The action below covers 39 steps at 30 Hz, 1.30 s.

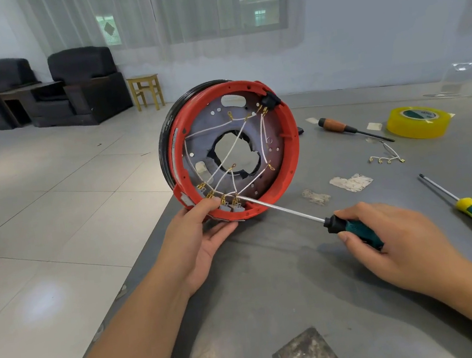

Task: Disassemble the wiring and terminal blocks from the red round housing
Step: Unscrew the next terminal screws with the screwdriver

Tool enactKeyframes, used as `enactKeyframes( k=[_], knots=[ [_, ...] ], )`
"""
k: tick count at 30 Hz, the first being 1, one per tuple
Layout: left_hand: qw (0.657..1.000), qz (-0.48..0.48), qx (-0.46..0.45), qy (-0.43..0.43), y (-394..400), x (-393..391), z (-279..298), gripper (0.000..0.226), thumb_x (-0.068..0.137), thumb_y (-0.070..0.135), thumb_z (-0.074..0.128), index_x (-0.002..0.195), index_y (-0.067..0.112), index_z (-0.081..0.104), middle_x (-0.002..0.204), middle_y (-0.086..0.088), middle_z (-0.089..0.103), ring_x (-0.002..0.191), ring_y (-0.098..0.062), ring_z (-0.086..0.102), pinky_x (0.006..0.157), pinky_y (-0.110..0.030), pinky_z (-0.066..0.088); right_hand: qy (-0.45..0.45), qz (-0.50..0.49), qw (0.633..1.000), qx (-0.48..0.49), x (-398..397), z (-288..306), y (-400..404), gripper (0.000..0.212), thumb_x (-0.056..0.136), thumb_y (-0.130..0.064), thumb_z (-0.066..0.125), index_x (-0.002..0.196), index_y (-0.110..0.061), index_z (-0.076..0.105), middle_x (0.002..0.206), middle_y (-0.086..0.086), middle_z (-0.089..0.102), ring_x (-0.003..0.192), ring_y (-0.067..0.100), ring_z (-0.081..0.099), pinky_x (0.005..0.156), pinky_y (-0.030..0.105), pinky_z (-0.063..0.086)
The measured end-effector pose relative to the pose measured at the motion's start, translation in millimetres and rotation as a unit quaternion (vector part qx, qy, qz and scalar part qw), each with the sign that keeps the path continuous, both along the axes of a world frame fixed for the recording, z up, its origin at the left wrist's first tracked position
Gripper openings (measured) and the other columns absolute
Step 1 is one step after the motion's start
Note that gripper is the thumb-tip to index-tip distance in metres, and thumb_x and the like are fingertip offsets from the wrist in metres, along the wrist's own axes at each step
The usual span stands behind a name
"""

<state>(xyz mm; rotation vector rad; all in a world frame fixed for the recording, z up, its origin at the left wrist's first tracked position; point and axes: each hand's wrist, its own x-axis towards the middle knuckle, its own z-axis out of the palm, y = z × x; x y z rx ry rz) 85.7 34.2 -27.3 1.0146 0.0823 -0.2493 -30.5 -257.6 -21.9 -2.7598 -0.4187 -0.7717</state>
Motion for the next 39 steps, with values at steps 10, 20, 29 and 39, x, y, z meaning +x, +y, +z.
enactKeyframes(
  k=[10,20,29,39],
  knots=[
    [1.0,-0.017,-0.016,-0.013,4,5,-8,0.06,0.091,-0.009,0.069,0.143,0.015,0.05,0.113,-0.026,0.076,0.104,-0.045,0.075,0.083,-0.048,0.065,-0.011,0.007,1.0,0.001,-2,1,0,0.029,0.086,-0.034,0.065,0.11,-0.021,0.074,0.088,-0.009,0.072,0.076,0.018,0.069,0.056,0.04,0.056],
    [0.999,-0.03,-0.009,-0.011,6,7,-10,0.058,0.089,-0.011,0.069,0.142,0.007,0.054,0.117,-0.026,0.074,0.107,-0.042,0.075,0.084,-0.048,0.065,-0.006,0.012,1.0,0.021,3,-2,-5,0.028,0.086,-0.038,0.066,0.11,-0.027,0.075,0.088,-0.012,0.073,0.078,0.014,0.07,0.061,0.037,0.058],
    [0.999,-0.047,-0.006,-0.015,7,7,-11,0.078,0.07,-0.004,0.078,0.142,0.008,0.053,0.118,-0.028,0.074,0.108,-0.043,0.074,0.08,-0.044,0.065,0.086,0.03,0.992,0.092,11,3,-14,0.019,0.088,-0.037,0.07,0.108,-0.038,0.073,0.085,-0.021,0.072,0.073,0.007,0.066,0.064,0.036,0.056],
    [0.999,-0.041,-0.009,-0.016,4,6,-9,0.064,0.081,-0.01,0.073,0.139,0.007,0.055,0.121,-0.03,0.072,0.108,-0.044,0.074,0.078,-0.042,0.065,0.145,0.036,0.984,0.097,15,8,-16,0.026,0.086,-0.065,0.051,0.11,-0.057,0.059,0.088,-0.024,0.07,0.08,0.006,0.065,0.068,0.032,0.056]
  ],
)
